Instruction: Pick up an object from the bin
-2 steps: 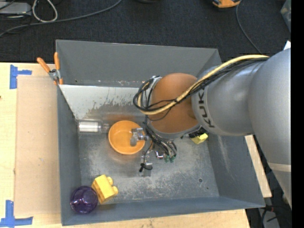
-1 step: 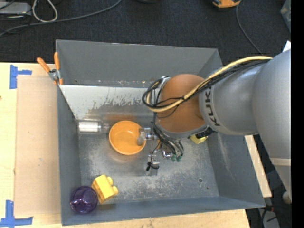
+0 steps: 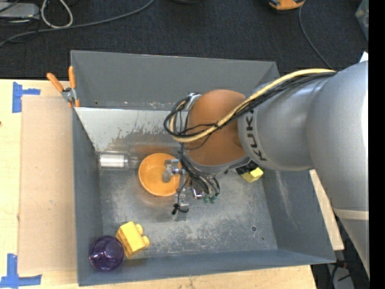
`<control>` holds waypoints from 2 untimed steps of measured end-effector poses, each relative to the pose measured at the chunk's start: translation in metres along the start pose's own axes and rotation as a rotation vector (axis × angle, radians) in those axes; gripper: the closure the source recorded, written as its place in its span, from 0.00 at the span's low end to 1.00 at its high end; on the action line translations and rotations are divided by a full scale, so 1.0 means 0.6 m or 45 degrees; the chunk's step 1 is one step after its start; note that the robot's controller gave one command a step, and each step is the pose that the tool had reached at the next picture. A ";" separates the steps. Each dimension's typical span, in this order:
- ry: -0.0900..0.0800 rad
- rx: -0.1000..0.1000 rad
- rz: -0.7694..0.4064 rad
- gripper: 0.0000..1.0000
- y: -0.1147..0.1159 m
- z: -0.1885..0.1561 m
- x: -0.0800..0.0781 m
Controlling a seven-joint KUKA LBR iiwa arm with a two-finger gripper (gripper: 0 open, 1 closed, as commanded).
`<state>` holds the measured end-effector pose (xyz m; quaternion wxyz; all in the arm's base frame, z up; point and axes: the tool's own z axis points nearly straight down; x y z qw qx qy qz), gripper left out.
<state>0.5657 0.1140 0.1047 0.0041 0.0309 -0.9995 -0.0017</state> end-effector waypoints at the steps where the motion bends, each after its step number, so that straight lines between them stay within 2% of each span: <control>1: -0.002 0.002 0.104 0.00 -0.014 0.042 -0.033; 2: -0.004 -0.002 0.134 0.00 -0.044 0.057 -0.010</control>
Offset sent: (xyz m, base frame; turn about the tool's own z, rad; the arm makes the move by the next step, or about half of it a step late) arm -0.0022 -0.0349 -0.0347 0.1089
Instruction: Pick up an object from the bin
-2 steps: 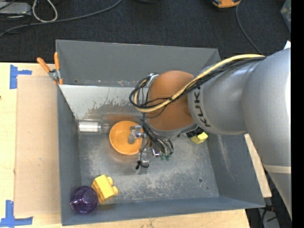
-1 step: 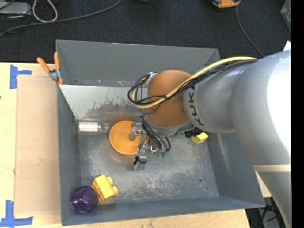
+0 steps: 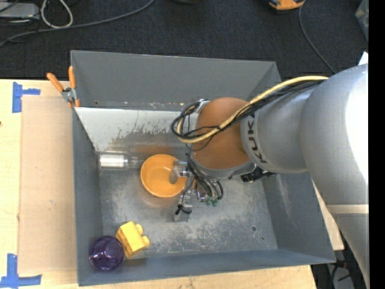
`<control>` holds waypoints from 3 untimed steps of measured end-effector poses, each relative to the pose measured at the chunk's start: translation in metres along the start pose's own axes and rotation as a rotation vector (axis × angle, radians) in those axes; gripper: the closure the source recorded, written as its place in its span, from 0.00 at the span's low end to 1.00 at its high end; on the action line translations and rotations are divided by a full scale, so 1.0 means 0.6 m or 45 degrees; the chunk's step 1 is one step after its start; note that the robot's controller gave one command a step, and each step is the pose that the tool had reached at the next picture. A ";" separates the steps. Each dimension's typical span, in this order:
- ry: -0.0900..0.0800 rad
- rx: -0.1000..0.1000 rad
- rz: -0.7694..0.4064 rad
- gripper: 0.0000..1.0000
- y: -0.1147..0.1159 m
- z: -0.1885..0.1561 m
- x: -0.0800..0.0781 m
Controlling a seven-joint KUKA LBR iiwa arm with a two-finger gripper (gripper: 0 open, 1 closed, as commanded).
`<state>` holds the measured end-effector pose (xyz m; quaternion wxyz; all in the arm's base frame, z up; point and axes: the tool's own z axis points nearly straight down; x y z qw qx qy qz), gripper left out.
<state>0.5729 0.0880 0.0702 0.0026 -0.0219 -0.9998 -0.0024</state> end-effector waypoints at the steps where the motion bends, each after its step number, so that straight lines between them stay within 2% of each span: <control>1: -0.002 0.001 0.033 1.00 -0.009 -0.006 -0.031; 2: -0.002 0.001 0.035 1.00 -0.010 -0.007 -0.031; 3: 0.006 0.003 0.040 1.00 -0.013 -0.117 -0.023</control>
Offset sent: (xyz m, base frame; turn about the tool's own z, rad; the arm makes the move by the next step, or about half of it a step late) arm 0.0000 0.0000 0.0000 0.0000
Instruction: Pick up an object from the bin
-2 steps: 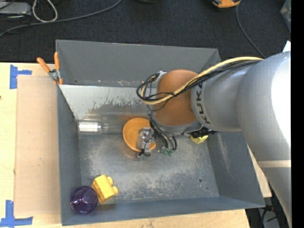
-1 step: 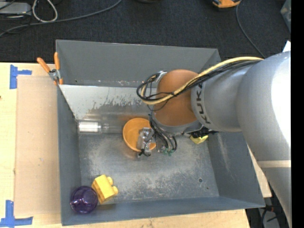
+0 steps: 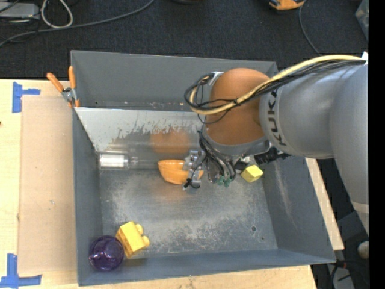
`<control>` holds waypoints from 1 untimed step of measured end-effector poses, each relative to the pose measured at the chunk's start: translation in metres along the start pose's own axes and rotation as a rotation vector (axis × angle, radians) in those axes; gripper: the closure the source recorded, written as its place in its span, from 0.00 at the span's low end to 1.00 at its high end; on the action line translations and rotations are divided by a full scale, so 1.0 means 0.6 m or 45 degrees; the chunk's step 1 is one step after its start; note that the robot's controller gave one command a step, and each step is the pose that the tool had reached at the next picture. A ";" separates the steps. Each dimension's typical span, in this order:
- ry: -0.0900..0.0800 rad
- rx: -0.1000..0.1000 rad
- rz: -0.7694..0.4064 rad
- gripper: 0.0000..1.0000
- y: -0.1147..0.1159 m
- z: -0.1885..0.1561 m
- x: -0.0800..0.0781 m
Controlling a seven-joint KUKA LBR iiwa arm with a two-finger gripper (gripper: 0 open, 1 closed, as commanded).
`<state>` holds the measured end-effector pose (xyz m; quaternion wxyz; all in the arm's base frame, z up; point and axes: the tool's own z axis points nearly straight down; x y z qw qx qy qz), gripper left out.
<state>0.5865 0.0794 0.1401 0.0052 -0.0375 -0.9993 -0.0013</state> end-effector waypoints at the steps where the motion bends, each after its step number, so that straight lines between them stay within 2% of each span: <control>1: 0.017 0.003 0.037 1.00 -0.026 -0.120 0.097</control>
Offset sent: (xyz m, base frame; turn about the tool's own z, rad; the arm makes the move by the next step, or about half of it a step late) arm -0.0038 0.0307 0.3016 -0.0392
